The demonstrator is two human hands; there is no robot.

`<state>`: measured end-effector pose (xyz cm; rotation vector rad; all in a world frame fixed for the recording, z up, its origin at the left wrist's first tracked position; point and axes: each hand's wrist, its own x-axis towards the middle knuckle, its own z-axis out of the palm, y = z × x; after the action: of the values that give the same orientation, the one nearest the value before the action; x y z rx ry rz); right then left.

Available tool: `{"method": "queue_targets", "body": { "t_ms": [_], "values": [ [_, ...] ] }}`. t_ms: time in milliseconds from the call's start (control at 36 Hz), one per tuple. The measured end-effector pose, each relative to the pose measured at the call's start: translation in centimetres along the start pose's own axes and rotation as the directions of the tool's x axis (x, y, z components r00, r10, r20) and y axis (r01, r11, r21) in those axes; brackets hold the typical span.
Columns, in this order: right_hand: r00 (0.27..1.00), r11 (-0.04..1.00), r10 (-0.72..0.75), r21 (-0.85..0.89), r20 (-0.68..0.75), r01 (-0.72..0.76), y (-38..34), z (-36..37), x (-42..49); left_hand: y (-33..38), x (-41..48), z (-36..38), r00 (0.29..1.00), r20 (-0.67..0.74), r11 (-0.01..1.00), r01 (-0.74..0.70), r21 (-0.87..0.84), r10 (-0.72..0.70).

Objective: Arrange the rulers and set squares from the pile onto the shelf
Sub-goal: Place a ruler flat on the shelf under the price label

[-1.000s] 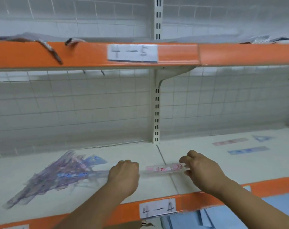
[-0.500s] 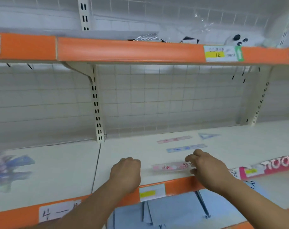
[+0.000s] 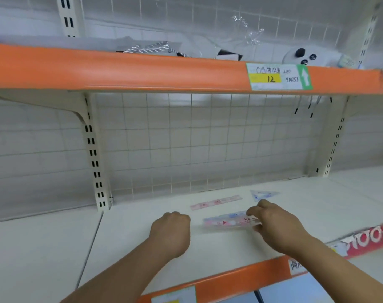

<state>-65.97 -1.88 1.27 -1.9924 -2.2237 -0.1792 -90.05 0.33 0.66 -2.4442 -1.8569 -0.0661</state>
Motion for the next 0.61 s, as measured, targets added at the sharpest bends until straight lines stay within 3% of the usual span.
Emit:
{"method": "queue_targets", "body": {
  "t_ms": [306, 611],
  "values": [
    [1.000, 0.999, 0.002, 0.038, 0.020, -0.003, 1.5, 0.6, 5.2, 0.8, 3.2, 0.9, 0.998, 0.062, 1.000, -0.013, 0.001, 0.013],
    [0.978, 0.978, -0.192, 0.096, 0.080, 0.185, 2.4, 2.6, 12.1, 1.0, 3.5, 1.2, 0.979, 0.077, 0.980, 0.192, -0.044, -0.188]
  ]
}}
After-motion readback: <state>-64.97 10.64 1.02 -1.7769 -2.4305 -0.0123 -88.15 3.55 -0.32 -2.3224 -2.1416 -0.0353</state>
